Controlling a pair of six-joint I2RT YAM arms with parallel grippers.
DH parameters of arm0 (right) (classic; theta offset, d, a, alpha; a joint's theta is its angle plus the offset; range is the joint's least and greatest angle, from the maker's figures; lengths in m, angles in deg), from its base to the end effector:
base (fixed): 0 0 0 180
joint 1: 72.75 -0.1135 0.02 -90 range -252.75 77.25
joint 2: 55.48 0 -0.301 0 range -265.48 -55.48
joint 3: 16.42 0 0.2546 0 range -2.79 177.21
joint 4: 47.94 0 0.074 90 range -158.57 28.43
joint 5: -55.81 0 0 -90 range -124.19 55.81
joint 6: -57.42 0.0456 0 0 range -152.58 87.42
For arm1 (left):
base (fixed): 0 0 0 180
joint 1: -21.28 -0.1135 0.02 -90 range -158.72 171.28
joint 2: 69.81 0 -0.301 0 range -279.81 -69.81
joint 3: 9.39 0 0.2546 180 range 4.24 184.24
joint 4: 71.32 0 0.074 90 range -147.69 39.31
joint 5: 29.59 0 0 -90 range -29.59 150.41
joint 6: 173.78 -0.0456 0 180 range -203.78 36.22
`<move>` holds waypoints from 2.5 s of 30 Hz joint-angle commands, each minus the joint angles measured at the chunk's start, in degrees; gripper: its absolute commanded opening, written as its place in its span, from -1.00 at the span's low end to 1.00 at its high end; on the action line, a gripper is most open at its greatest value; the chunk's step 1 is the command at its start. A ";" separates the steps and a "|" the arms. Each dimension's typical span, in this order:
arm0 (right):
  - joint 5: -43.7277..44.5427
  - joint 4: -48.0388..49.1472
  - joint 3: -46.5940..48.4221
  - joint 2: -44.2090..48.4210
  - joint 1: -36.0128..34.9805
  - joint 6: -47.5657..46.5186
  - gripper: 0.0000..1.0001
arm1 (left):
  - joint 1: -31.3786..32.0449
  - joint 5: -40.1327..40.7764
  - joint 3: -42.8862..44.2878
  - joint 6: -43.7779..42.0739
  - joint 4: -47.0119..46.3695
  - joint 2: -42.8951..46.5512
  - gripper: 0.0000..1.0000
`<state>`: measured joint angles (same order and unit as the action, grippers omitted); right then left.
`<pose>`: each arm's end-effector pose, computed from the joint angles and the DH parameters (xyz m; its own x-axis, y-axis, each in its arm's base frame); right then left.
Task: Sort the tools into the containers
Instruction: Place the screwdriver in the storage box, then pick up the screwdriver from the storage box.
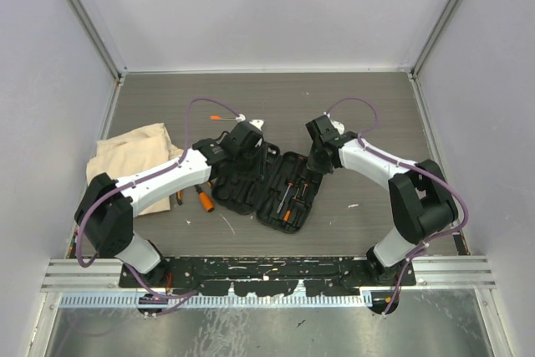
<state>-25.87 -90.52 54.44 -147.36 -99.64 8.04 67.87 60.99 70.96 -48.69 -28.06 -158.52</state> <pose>0.2888 0.1391 0.2163 -0.8604 0.2860 -0.4219 0.2240 0.9557 0.1911 0.2336 -0.2462 0.2837 -0.8559 0.0683 -0.5126 0.2812 0.8934 -0.3504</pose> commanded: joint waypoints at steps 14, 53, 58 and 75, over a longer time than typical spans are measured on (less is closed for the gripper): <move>-2.69 -2.03 -3.33 3.14 -0.04 1.48 -0.64 | -0.11 -0.72 1.16 -0.20 -0.79 0.51 -0.25; -9.52 -0.26 -4.32 1.44 -0.10 1.18 -0.36 | -0.03 -0.93 1.59 0.07 -0.70 0.11 -0.25; -8.86 -1.02 -4.49 1.57 -0.08 0.98 -0.44 | -0.02 -0.66 1.72 -0.09 -0.51 0.43 -0.25; -7.81 2.70 -5.51 13.11 -0.01 -3.91 -0.79 | -0.10 0.50 0.82 0.09 -0.71 2.63 -0.25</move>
<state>-33.30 -91.67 49.52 -137.39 -99.64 8.43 67.87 60.59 70.93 -48.64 -28.04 -158.49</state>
